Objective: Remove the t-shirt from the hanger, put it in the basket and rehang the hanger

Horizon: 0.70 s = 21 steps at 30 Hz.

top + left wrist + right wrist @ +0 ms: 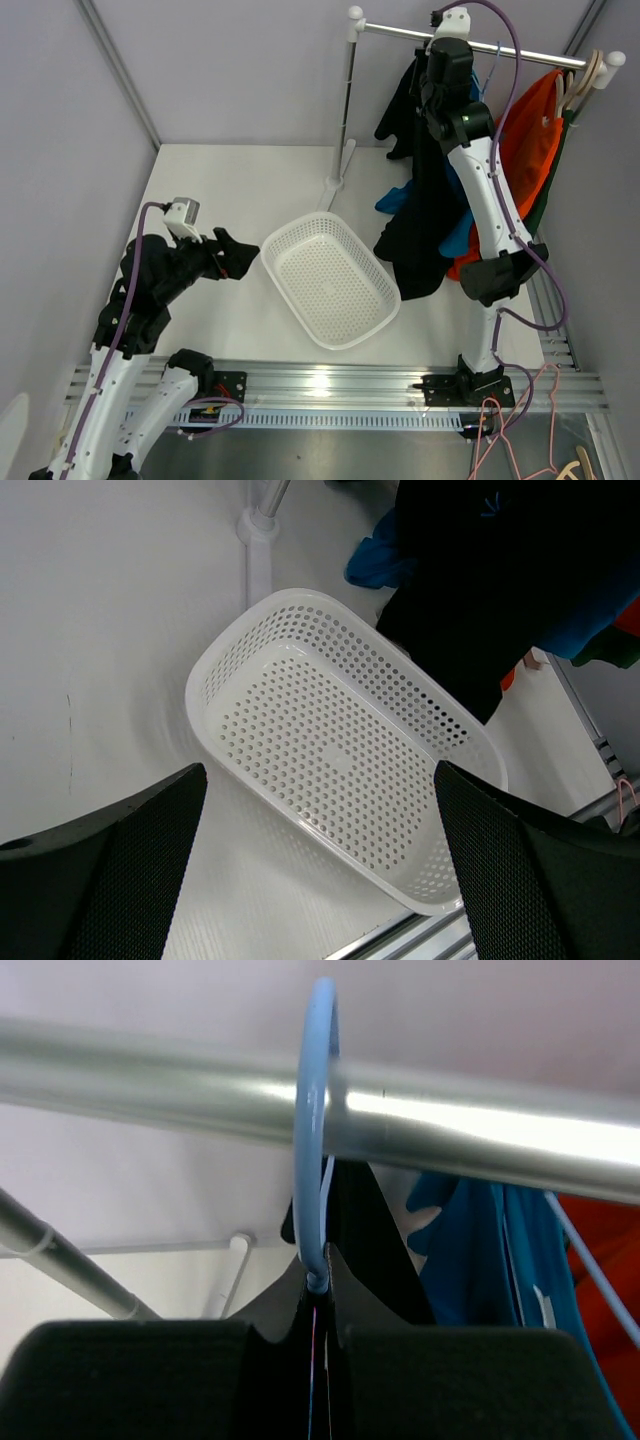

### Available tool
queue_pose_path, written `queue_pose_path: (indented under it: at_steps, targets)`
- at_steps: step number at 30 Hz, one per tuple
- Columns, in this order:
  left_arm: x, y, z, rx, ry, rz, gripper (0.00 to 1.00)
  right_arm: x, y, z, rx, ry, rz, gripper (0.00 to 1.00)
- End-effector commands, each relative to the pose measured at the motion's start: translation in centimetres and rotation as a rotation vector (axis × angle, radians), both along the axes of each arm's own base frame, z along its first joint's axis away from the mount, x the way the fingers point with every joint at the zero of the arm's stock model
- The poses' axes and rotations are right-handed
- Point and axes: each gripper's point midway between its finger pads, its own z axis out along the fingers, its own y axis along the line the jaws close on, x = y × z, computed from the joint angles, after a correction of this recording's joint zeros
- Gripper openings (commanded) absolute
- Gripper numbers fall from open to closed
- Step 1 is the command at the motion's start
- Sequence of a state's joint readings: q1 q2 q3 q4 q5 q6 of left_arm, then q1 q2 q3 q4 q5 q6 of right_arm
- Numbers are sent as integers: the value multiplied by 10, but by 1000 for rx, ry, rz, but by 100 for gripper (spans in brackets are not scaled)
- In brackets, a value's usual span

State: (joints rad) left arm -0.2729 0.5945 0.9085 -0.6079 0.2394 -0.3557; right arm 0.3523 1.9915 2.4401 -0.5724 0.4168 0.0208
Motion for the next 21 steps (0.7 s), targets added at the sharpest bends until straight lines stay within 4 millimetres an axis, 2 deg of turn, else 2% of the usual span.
queue_pose_path:
  at_steps: [1,3,4,5,7,8,9,10,11,12,13,14,15,17,18,19,20,21]
  targets:
    - [1,-8,15,-4,-54,-52,100,-28,6,92,41,-235,84,0]
    - [-2,-13,24,-22,-70,-83,99,-36,13,109,39,-289,132,0]
    - [-2,-15,29,-28,-82,-90,99,-50,12,124,41,-321,142,0]
    - [-5,-16,38,-31,-104,-99,100,-56,13,129,41,-332,154,0]
    - [-4,-17,47,-28,-134,-98,100,-62,12,122,43,-310,157,0]
    - [-7,-23,50,-29,-141,-126,100,-77,7,130,73,-317,152,0]
    - [-9,-27,62,-34,-166,-142,100,-83,2,121,79,-275,121,0]
    - [-11,-32,65,-23,-176,-166,99,-85,3,103,99,-224,114,0]
    - [-13,-43,68,-14,-183,-208,100,-111,3,113,150,-237,129,0]
    - [-16,-49,78,-12,-209,-229,100,-123,1,118,181,-265,111,0]
    - [-17,-55,80,15,-233,-256,99,-123,11,76,162,-192,113,0]
    - [-22,-71,81,36,-245,-294,99,-141,23,77,183,-216,135,0]
    - [-24,-78,90,44,-276,-305,100,-172,11,99,262,-290,113,0]
    - [-33,-102,96,97,-335,-339,99,-190,-11,86,351,-258,-32,0]
    - [-35,-113,105,87,-381,-341,100,-195,-18,70,443,-196,-104,0]
    - [-40,-123,105,118,-432,-359,100,-198,-21,67,489,-184,-134,0]
    - [-60,-146,98,125,-462,-434,99,-203,-27,74,547,-190,-165,0]
    - [-56,-155,92,154,-482,-394,100,-202,-24,60,543,-131,-180,0]
